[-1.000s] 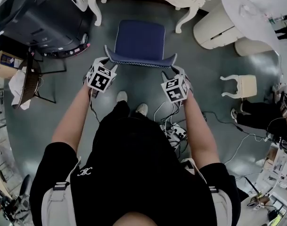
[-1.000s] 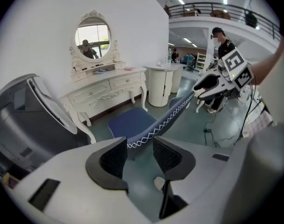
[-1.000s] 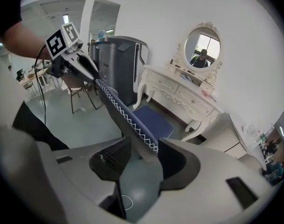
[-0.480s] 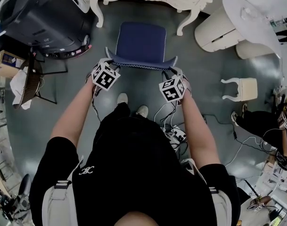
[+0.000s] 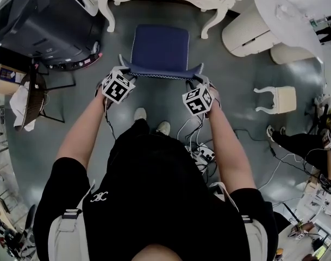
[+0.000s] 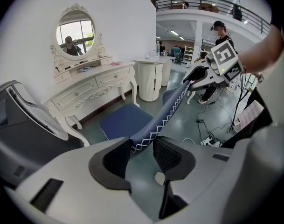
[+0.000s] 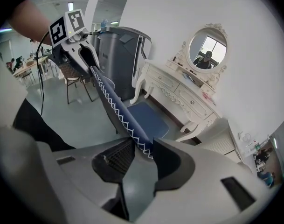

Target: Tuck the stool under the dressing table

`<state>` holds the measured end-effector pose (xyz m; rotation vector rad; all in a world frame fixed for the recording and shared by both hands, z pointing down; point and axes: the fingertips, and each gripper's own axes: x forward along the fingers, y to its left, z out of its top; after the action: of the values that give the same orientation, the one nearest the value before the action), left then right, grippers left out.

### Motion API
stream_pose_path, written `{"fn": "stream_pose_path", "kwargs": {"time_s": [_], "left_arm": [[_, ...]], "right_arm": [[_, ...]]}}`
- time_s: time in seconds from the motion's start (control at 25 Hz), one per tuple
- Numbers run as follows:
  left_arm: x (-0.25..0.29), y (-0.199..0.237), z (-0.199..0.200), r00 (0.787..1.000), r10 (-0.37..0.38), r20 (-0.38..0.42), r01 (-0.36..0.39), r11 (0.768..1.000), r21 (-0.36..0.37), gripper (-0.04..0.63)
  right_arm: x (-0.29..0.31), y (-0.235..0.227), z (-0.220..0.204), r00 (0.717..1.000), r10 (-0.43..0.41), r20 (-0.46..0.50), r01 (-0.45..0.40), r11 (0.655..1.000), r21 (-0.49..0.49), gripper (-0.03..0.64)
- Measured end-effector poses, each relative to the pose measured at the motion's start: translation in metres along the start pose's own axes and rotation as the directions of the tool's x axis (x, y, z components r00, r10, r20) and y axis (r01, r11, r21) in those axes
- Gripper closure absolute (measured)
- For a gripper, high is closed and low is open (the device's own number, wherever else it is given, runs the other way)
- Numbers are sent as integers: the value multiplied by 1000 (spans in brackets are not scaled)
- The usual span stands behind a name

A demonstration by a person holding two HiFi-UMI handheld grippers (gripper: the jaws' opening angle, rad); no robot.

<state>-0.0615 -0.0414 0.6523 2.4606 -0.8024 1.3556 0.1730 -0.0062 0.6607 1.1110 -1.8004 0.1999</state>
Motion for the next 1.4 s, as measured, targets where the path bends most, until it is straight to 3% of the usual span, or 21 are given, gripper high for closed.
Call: {"fn": "stream_pose_path", "kwargs": {"time_s": [0.24, 1.04, 1.4], "left_arm": [[12, 27, 13, 999, 38, -11, -39, 998, -39, 439], [58, 114, 88, 1000, 4, 20, -2, 996, -93, 439], [80, 157, 119, 1000, 6, -30, -8, 998, -62, 448]], "right_arm": [[17, -15, 15, 1000, -19, -15, 20, 1000, 22, 489], [85, -109, 72, 985, -136, -105, 152, 977, 151, 489], [118, -152, 105, 990, -121, -73, 128, 986, 108, 491]]}}
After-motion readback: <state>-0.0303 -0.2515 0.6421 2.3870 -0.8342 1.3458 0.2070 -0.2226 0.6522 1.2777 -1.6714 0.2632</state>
